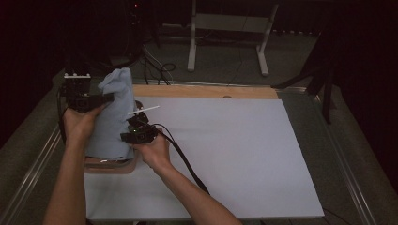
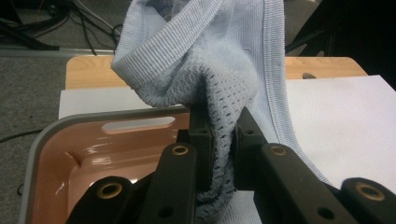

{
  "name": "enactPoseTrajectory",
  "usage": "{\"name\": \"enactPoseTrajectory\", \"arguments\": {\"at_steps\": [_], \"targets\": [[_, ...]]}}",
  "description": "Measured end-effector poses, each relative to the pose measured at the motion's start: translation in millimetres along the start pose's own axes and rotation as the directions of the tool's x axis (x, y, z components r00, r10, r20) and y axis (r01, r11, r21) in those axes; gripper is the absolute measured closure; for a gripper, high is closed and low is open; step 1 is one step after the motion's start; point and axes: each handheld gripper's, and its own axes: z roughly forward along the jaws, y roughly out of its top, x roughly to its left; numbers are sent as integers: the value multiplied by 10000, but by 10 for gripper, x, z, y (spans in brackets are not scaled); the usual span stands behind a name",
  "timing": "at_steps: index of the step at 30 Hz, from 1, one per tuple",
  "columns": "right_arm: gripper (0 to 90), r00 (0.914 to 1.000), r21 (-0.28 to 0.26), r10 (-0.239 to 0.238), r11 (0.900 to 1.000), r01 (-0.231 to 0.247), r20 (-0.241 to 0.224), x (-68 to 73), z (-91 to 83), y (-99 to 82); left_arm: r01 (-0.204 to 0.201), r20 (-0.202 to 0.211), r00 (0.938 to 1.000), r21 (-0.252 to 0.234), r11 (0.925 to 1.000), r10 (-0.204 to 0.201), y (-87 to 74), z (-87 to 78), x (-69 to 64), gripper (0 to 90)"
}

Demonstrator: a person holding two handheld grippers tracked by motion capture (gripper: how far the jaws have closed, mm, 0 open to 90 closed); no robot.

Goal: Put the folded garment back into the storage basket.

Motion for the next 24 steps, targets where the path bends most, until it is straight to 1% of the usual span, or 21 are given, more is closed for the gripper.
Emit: {"name": "enactPoseTrajectory", "arguments": {"at_steps": [5, 6, 10, 11, 15, 17, 19, 21, 22, 24], "targets": [[818, 10000, -9, 44, 10000, -44, -16, 30, 30, 0, -14, -25, 10000, -8, 10000, 14, -8, -10, 17, 824], [817, 10000, 10, -31, 10000, 31, -24, 26, 34, 0, -2, -38, 10000, -23, 10000, 2, -9, -10, 19, 824], [817, 10000, 11, 68, 10000, -68, -4, 31, 53, 1, -18, -53, 10000, -28, 10000, 18, -13, -6, 29, 824], [817, 10000, 44, -72, 10000, 72, 42, 23, 58, -1, -12, -46, 10000, -49, 10000, 11, -14, -7, 29, 824], [817, 9999, 80, -101, 9999, 100, 133, 8, 77, 1, -24, -32, 10000, -85, 10000, 24, -19, -14, 33, 824], [817, 9998, 70, 70, 10000, -71, 164, 10, 96, -1, -31, -49, 10000, -68, 10000, 31, -22, -13, 37, 824], [817, 9998, 100, -70, 9999, 68, 192, 5, 107, -8, -59, -93, 9999, -40, 10000, 59, -27, -9, 41, 824], [817, 9998, 109, -57, 9999, 55, 200, 9, 118, -11, -55, -120, 9999, -25, 10000, 55, -33, -4, 44, 824], [816, 9998, 91, 36, 10000, -38, 200, 16, 126, -15, -61, -126, 9999, -20, 10000, 61, -37, -1, 46, 824], [817, 9995, 129, -160, 9998, 157, 267, 9, 143, -27, -67, -144, 9999, 13, 10000, 67, -49, 10, 52, 824]]}}
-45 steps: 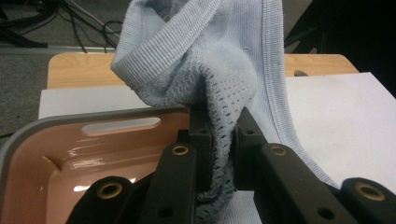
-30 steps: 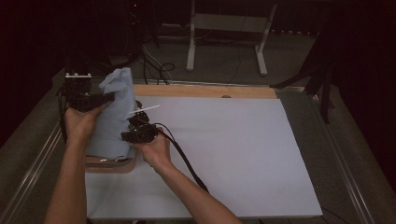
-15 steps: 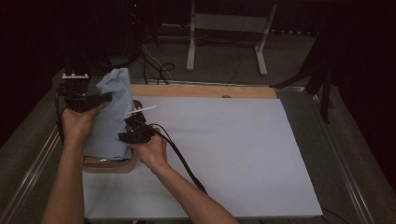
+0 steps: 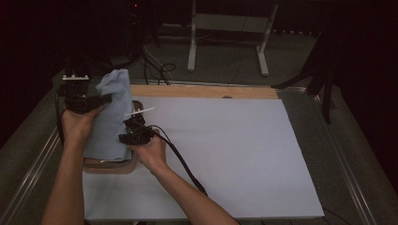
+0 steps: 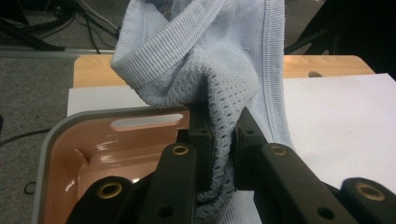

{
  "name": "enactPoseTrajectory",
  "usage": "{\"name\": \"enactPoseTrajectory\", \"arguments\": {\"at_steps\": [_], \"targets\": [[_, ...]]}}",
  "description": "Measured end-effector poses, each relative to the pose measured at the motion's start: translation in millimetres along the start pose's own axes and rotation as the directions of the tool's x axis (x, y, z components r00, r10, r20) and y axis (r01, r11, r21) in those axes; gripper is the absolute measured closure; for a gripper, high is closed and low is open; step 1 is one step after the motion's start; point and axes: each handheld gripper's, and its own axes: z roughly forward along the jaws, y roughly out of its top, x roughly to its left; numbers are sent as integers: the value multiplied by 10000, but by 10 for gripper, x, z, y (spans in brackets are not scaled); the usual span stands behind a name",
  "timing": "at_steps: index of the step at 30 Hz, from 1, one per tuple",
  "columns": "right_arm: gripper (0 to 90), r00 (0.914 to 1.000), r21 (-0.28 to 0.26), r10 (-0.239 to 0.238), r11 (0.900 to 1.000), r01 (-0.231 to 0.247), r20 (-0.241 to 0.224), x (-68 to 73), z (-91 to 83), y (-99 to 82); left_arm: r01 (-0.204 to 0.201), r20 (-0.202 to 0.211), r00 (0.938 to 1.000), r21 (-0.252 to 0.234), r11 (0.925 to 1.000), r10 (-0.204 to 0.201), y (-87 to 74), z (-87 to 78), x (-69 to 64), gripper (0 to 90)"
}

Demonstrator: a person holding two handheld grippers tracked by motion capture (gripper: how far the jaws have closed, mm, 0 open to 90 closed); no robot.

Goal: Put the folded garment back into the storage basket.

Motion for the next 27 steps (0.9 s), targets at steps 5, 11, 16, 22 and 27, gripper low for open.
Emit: {"name": "enactPoseTrajectory", "arguments": {"at_steps": [5, 11, 16, 22, 27], "targets": [[816, 9999, 82, 98, 9999, -98, 60, 16, 26, -22, 95, -45, 9999, 66, 9999, -95, -38, 36, 27, 823], [815, 9998, 81, 180, 9998, -181, 95, 16, 65, -53, 161, -128, 9998, 158, 9997, -159, -74, 63, 58, 823], [814, 9997, 170, 120, 9998, -124, 215, 14, 85, -76, 178, -185, 9997, 207, 9996, -174, -96, 91, 61, 823], [813, 9996, 174, 190, 9997, -194, 216, 10, 100, -94, 221, -251, 9995, 312, 9993, -213, -117, 122, 77, 822], [813, 9996, 274, 191, 9994, -196, 206, -9, 125, -117, 287, -334, 9991, 404, 9988, -274, -152, 144, 105, 822]]}}
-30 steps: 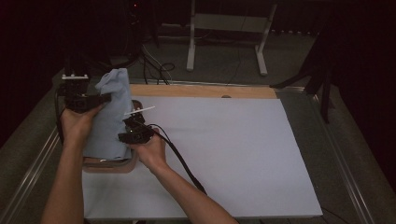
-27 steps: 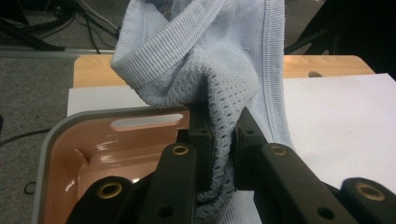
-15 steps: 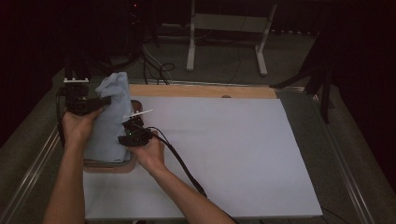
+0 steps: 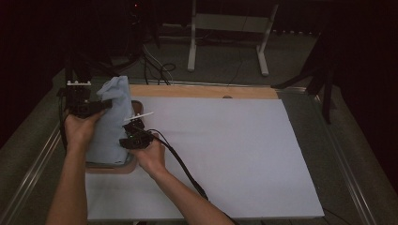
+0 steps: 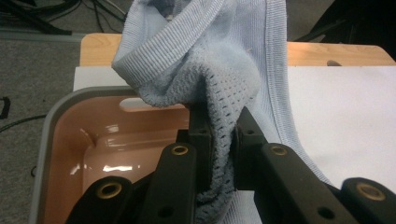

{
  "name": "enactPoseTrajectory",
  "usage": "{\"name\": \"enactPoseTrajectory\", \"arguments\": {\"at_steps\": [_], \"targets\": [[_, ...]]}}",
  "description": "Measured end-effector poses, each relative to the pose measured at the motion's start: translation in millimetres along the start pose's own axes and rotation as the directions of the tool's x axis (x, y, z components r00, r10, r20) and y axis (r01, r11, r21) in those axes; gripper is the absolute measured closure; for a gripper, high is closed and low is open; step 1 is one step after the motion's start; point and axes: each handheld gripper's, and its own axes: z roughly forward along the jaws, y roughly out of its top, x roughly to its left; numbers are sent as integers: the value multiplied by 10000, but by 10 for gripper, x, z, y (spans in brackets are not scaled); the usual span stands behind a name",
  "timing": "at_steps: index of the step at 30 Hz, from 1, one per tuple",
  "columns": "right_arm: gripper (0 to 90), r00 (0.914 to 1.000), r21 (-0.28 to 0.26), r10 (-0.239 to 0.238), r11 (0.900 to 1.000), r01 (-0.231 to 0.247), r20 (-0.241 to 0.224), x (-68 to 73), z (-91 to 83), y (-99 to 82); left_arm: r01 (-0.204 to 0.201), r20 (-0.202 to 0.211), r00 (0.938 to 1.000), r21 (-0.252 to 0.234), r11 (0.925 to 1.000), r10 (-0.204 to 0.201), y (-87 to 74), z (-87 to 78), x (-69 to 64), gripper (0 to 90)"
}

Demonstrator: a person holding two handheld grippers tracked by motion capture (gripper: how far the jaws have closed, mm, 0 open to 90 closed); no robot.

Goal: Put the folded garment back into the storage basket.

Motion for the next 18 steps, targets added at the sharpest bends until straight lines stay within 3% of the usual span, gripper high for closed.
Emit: {"name": "enactPoseTrajectory", "arguments": {"at_steps": [18], "targets": [[813, 9998, 257, 178, 9995, -178, 1, -13, 80, -51, 216, -278, 9994, 383, 9990, -205, -119, 151, 64, 820]]}}
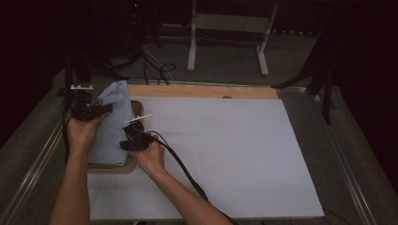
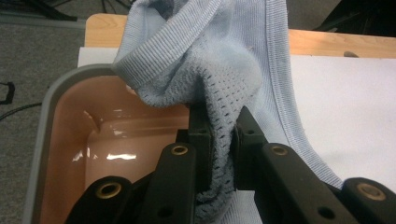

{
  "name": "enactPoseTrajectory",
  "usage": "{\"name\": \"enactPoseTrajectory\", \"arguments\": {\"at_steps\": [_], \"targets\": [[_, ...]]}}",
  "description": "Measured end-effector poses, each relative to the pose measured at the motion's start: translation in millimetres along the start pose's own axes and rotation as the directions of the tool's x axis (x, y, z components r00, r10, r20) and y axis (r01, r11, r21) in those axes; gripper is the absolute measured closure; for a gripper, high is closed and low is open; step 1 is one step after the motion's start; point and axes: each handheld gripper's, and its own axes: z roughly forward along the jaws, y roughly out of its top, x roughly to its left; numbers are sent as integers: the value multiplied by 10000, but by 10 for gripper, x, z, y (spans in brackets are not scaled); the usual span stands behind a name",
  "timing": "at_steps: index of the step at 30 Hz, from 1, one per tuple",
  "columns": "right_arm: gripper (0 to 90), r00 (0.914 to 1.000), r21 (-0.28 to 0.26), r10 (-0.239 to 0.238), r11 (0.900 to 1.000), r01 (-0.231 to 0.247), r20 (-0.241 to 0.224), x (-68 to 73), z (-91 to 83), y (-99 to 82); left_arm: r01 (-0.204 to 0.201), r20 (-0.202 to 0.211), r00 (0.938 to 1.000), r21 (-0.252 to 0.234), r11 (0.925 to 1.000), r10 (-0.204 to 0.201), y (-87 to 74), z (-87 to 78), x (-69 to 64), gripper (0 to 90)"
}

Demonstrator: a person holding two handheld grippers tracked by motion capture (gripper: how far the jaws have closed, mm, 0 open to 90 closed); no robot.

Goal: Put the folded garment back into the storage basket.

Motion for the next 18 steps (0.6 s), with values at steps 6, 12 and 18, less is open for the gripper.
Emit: {"name": "enactPoseTrajectory", "arguments": {"at_steps": [6, 12, 18], "targets": [[813, 10000, 92, -21, 10000, 21, 26, -17, 19, -4, 27, -122, 9999, 170, 9999, -25, -5, 42, 8, 815], [813, 9999, 154, 152, 9998, -151, -32, -16, 37, -10, 8, -270, 9996, 334, 9994, 1, -38, 99, 17, 811], [813, 9999, 210, 102, 9997, -102, -39, -31, 47, -18, 78, -364, 9993, 453, 9989, -62, -70, 123, 34, 783]]}}
